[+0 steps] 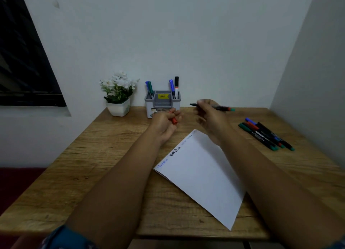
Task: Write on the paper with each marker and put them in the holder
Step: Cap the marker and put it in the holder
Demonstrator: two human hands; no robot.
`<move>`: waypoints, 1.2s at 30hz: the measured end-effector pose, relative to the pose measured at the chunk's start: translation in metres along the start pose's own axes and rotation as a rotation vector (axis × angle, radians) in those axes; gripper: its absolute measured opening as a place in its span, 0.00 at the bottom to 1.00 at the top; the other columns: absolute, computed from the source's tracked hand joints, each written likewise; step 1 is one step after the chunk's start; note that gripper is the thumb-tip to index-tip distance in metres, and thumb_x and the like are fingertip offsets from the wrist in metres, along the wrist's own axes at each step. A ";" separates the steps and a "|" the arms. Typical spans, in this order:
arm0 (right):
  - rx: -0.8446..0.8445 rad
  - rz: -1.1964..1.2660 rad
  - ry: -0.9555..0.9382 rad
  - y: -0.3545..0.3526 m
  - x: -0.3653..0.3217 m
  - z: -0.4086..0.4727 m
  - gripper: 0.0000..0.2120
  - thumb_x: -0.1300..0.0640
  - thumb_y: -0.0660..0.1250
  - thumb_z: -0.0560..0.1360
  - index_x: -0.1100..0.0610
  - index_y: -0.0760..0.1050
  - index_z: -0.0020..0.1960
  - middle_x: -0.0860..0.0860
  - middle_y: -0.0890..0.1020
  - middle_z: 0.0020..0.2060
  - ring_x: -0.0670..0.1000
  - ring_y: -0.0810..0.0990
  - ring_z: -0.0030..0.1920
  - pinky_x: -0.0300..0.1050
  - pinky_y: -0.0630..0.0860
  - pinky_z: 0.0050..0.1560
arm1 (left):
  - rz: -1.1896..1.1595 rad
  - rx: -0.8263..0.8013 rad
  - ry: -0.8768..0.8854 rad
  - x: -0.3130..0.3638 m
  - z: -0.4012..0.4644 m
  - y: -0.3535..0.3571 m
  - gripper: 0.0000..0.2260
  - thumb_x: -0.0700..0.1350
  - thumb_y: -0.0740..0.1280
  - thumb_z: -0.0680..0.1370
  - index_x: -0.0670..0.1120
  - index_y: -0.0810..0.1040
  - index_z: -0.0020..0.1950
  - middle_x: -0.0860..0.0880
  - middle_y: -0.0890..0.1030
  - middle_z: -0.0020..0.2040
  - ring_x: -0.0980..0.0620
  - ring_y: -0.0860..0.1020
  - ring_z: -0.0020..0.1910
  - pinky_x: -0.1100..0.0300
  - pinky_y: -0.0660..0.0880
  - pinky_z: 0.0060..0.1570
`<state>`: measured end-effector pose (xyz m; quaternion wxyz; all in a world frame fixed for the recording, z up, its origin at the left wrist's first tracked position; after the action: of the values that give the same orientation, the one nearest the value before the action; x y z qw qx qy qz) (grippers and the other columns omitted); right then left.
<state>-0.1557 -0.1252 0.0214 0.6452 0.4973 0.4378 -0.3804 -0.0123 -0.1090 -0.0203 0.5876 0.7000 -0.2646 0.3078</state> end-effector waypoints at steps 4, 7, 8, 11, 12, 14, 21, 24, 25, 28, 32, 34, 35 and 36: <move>-0.061 -0.078 -0.008 0.003 0.008 -0.008 0.16 0.53 0.56 0.80 0.58 0.80 0.55 0.55 0.85 0.49 0.47 0.81 0.47 0.45 0.74 0.47 | -0.137 -0.054 -0.012 -0.001 -0.004 0.009 0.13 0.32 0.49 0.82 0.36 0.65 0.66 0.32 0.74 0.65 0.38 0.72 0.67 0.47 0.68 0.68; -0.055 -0.249 -0.160 -0.001 -0.003 -0.014 0.12 0.63 0.54 0.79 0.59 0.76 0.48 0.52 0.85 0.42 0.46 0.83 0.41 0.40 0.75 0.43 | -0.164 0.012 0.004 0.001 -0.003 0.002 0.13 0.32 0.50 0.82 0.36 0.64 0.67 0.31 0.73 0.66 0.38 0.73 0.66 0.46 0.70 0.64; -0.077 -0.286 -0.199 0.000 -0.005 -0.016 0.10 0.65 0.54 0.79 0.59 0.73 0.45 0.49 0.85 0.39 0.45 0.83 0.40 0.38 0.76 0.42 | -0.165 0.024 -0.002 0.000 -0.002 0.001 0.12 0.33 0.51 0.83 0.36 0.65 0.65 0.32 0.73 0.66 0.38 0.74 0.66 0.47 0.72 0.62; -0.129 -0.394 -0.291 0.005 -0.005 -0.017 0.10 0.68 0.57 0.78 0.59 0.69 0.40 0.43 0.85 0.36 0.44 0.83 0.42 0.34 0.76 0.40 | -0.169 0.026 -0.016 -0.003 0.000 0.001 0.11 0.34 0.52 0.83 0.35 0.65 0.65 0.32 0.74 0.65 0.39 0.75 0.65 0.49 0.74 0.58; -0.137 -0.415 -0.306 0.007 -0.005 -0.016 0.08 0.68 0.58 0.77 0.60 0.70 0.40 0.45 0.85 0.36 0.46 0.84 0.43 0.36 0.77 0.42 | -0.173 0.025 -0.018 -0.004 0.001 0.001 0.12 0.34 0.52 0.83 0.34 0.65 0.66 0.32 0.74 0.65 0.40 0.75 0.65 0.49 0.74 0.59; -0.151 -0.437 -0.334 0.008 -0.003 -0.013 0.04 0.65 0.61 0.74 0.62 0.71 0.40 0.54 0.85 0.39 0.53 0.84 0.44 0.43 0.77 0.45 | -0.173 0.022 -0.013 -0.004 0.002 0.002 0.12 0.35 0.52 0.83 0.34 0.65 0.66 0.32 0.74 0.65 0.40 0.75 0.64 0.50 0.73 0.61; -0.162 -0.429 -0.453 0.013 -0.009 -0.014 0.04 0.61 0.65 0.70 0.54 0.77 0.40 0.60 0.83 0.39 0.64 0.81 0.43 0.51 0.76 0.45 | -0.204 0.015 0.009 0.001 0.003 0.001 0.07 0.35 0.52 0.83 0.34 0.67 0.57 0.32 0.76 0.59 0.40 0.76 0.63 0.51 0.73 0.64; -0.276 -0.448 -0.517 0.024 -0.009 -0.021 0.07 0.69 0.66 0.73 0.62 0.80 0.47 0.56 0.85 0.48 0.53 0.84 0.53 0.49 0.79 0.58 | -0.097 -0.054 0.044 0.000 0.000 0.010 0.08 0.35 0.53 0.83 0.36 0.68 0.60 0.37 0.78 0.52 0.45 0.80 0.52 0.56 0.81 0.48; -0.272 -0.513 -0.555 0.024 -0.009 -0.024 0.08 0.69 0.67 0.73 0.62 0.81 0.50 0.55 0.85 0.49 0.52 0.84 0.54 0.49 0.79 0.58 | -0.032 -0.074 0.049 -0.003 -0.001 0.013 0.08 0.35 0.54 0.83 0.37 0.70 0.58 0.38 0.78 0.50 0.47 0.80 0.49 0.58 0.82 0.44; -0.235 -0.655 -0.669 0.023 -0.010 -0.026 0.11 0.65 0.71 0.74 0.59 0.83 0.55 0.53 0.86 0.48 0.51 0.85 0.51 0.52 0.81 0.55 | 0.115 -0.067 0.060 -0.011 0.000 0.015 0.09 0.38 0.54 0.83 0.38 0.70 0.60 0.39 0.79 0.51 0.49 0.81 0.47 0.58 0.81 0.43; -0.219 -0.660 -0.708 0.026 -0.014 -0.026 0.11 0.64 0.71 0.74 0.60 0.83 0.56 0.53 0.86 0.47 0.51 0.85 0.49 0.51 0.81 0.53 | 0.176 -0.040 0.066 -0.010 0.002 0.014 0.14 0.42 0.53 0.84 0.39 0.64 0.69 0.39 0.79 0.53 0.48 0.81 0.47 0.55 0.81 0.45; -0.204 -0.611 -0.692 0.024 -0.016 -0.023 0.09 0.65 0.71 0.74 0.61 0.84 0.54 0.53 0.87 0.45 0.51 0.86 0.47 0.48 0.81 0.52 | 0.151 -0.052 0.068 -0.010 0.001 0.018 0.14 0.43 0.52 0.85 0.39 0.63 0.69 0.40 0.79 0.52 0.47 0.80 0.49 0.55 0.81 0.45; -0.200 -0.581 -0.678 0.023 -0.017 -0.022 0.09 0.66 0.71 0.74 0.61 0.84 0.53 0.53 0.87 0.44 0.50 0.86 0.47 0.46 0.81 0.51 | 0.146 -0.065 0.068 -0.010 0.000 0.020 0.15 0.44 0.52 0.85 0.39 0.63 0.69 0.39 0.79 0.53 0.46 0.79 0.51 0.56 0.81 0.44; -0.197 -0.542 -0.650 0.022 -0.017 -0.020 0.08 0.66 0.71 0.74 0.60 0.84 0.52 0.53 0.87 0.44 0.50 0.86 0.46 0.45 0.81 0.50 | 0.150 -0.085 0.065 -0.010 -0.001 0.022 0.15 0.44 0.53 0.84 0.39 0.63 0.69 0.38 0.78 0.55 0.46 0.78 0.53 0.55 0.81 0.43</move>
<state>-0.1449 -0.1005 0.0421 0.6705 0.1550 0.3609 -0.6294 -0.0352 -0.1112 -0.0127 0.6002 0.6423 -0.3099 0.3621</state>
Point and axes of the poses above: each hand's wrist, its own z-axis towards the middle knuckle, its own y-axis out of the palm, x = y × z, the point moved 10 cm from there along z, towards the middle knuckle
